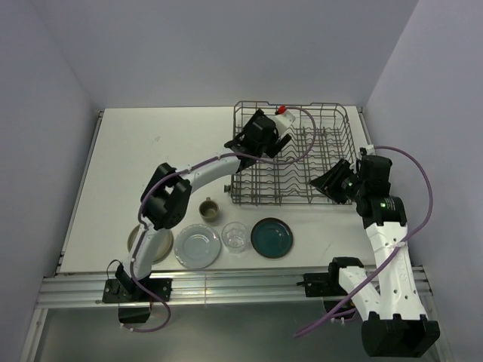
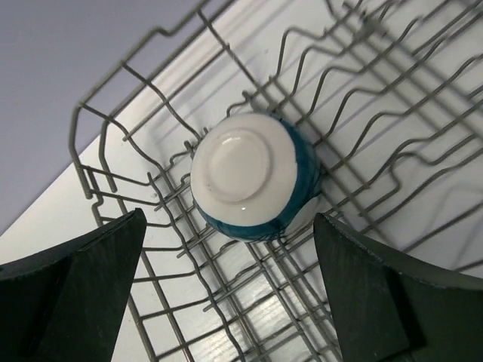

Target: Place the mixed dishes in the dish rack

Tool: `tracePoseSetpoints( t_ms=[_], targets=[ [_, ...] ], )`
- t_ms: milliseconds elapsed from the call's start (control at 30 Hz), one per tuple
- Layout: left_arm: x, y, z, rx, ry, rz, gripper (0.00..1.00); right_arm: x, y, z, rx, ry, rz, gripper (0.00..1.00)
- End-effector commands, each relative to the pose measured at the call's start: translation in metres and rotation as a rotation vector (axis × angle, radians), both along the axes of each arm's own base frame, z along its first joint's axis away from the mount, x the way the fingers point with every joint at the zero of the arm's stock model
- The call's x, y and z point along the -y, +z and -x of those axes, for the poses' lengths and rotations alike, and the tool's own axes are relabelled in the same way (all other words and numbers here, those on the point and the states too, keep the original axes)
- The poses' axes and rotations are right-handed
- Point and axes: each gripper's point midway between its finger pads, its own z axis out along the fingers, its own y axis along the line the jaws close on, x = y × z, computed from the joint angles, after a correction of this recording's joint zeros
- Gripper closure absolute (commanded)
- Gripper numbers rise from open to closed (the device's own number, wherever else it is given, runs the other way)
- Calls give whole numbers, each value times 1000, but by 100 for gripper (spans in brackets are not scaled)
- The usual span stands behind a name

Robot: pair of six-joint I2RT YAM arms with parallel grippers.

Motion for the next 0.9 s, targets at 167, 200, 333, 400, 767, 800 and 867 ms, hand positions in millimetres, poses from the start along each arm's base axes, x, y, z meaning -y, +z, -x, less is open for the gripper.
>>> tracePoseSetpoints(
  t_ms=[167, 200, 333, 400, 767, 800, 867],
  targets=[
    [-32, 139, 48, 29, 127, 398, 1, -5, -12, 28, 16, 96, 48, 58],
    [-42, 142, 52, 11, 174, 423, 1, -7, -13, 31, 21, 111, 48, 58],
    [-86, 146, 88, -191, 400, 653, 1, -16, -19, 45, 34, 145, 40, 60],
    [-106, 139, 117, -267, 444, 709, 1, -30, -21, 54, 39, 205, 19, 63],
    [-197, 120, 229, -395, 529, 1065, 4, -124, -43, 83, -106, 439, 88, 65],
    [-201, 121, 234, -395, 525, 1084, 5, -137, -44, 88, -104, 480, 89, 64],
    [-210, 114, 243, -404, 529, 1097, 6, -153, -54, 90, -151, 505, 106, 64]
  ],
)
